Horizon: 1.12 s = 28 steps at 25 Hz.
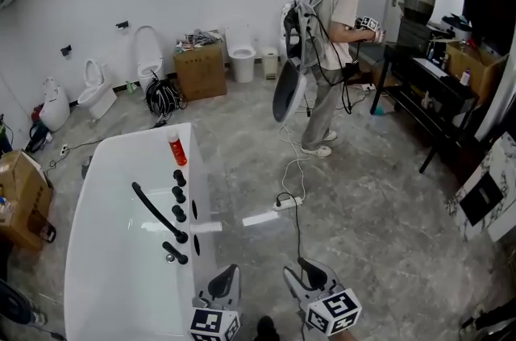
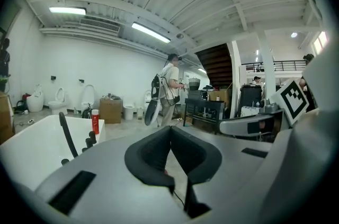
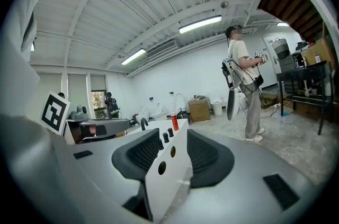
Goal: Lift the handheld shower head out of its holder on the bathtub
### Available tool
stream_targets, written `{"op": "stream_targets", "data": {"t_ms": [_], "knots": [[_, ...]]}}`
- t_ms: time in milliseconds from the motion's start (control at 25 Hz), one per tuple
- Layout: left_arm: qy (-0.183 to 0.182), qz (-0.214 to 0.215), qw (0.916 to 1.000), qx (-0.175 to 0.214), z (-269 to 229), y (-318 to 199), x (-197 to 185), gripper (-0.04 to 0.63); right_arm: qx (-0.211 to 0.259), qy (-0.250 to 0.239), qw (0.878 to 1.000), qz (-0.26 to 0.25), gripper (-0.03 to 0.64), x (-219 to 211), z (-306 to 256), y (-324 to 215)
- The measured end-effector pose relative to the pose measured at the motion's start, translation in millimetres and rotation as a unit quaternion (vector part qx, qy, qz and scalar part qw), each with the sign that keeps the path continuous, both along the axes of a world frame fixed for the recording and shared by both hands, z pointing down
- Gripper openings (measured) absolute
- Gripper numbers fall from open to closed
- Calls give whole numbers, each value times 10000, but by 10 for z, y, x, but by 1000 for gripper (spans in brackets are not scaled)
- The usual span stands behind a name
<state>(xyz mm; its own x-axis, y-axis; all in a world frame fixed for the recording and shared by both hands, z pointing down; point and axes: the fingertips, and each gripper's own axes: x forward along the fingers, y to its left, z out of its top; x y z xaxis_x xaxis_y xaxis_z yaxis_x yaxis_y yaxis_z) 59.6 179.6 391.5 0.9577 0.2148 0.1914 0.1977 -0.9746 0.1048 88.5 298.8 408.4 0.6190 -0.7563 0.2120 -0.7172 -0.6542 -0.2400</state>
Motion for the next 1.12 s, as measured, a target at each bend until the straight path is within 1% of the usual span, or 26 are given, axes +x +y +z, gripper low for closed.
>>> {"op": "stream_targets", "data": {"t_ms": [160, 280, 440, 600, 720, 800, 960, 1120], "knots": [[-48, -60, 9999, -108, 14, -401, 341, 20, -44, -15, 10000, -42, 153, 369, -34, -396], [-30, -185, 9997, -161, 63, -697, 508, 20, -80, -20, 9998, -168, 153, 566, 23, -701], [-51, -491, 9986, -162, 104, -1086, 609, 20, -101, -65, 9987, -502, 153, 728, 77, -1121], [-186, -961, 9951, -127, 141, -1464, 723, 20, -88, -91, 9953, -957, 153, 962, 128, -1560], [-258, -1319, 9909, -116, 235, -1729, 845, 20, -60, -122, 9911, -1324, 153, 1176, 171, -1878], [-234, -1586, 9870, -121, 240, -1919, 957, 20, -37, -121, 9871, -1598, 153, 1354, 159, -2105], [-155, -2128, 9769, -147, 156, -2228, 1214, 20, -24, -104, 9765, -2155, 152, 1737, 92, -2505], [-121, -2526, 9674, -142, 84, -2449, 1418, 20, -53, -82, 9668, -2553, 152, 2010, 26, -2788]]}}
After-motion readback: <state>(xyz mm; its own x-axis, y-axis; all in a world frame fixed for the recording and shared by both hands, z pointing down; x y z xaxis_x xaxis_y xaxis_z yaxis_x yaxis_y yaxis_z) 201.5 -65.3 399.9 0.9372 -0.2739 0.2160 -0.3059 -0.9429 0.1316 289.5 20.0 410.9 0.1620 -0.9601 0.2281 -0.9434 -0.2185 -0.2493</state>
